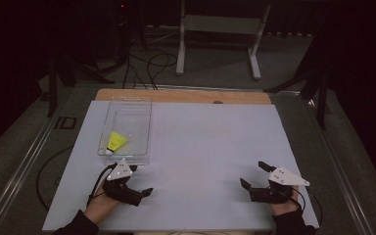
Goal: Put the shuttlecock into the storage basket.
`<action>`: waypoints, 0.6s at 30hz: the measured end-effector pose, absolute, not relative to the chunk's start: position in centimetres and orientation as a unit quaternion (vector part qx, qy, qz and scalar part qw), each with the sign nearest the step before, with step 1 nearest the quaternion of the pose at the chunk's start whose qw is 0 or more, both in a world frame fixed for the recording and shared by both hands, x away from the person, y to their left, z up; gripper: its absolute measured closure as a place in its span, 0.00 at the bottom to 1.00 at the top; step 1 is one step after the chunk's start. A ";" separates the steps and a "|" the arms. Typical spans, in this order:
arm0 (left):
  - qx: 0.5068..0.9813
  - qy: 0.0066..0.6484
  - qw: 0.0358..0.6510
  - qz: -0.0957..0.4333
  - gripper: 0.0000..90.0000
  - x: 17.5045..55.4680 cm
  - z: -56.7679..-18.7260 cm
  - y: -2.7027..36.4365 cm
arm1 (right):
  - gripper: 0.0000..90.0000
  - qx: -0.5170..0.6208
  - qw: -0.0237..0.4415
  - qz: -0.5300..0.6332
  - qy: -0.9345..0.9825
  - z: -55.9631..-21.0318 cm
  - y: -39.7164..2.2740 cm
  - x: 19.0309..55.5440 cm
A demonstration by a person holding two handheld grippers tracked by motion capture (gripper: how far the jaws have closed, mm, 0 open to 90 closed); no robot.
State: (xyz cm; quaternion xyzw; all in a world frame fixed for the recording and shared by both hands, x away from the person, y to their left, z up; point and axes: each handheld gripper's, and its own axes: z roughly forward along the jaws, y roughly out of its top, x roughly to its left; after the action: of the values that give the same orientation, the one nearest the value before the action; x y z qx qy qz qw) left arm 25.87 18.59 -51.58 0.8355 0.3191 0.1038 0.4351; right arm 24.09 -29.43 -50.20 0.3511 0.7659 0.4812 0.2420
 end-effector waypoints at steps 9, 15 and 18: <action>0.798 0.355 0.472 0.123 0.00 26.0 -51.6 19.8 | 0.10 0.350 0.239 0.480 0.768 -50.3 -29.4 24.1; 0.804 0.349 0.468 0.118 0.00 26.1 -51.8 19.6 | 0.10 0.351 0.237 0.479 0.769 -50.4 -29.3 24.2; 0.804 0.350 0.467 0.116 0.00 26.1 -51.9 19.5 | 0.10 0.351 0.237 0.478 0.770 -50.4 -29.3 24.2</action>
State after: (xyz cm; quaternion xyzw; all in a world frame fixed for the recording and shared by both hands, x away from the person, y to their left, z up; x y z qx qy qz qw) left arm 26.11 19.52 -51.89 0.8038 0.3500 0.1164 0.4668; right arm 24.21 -29.28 -50.41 0.3508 0.7699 0.4775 0.2369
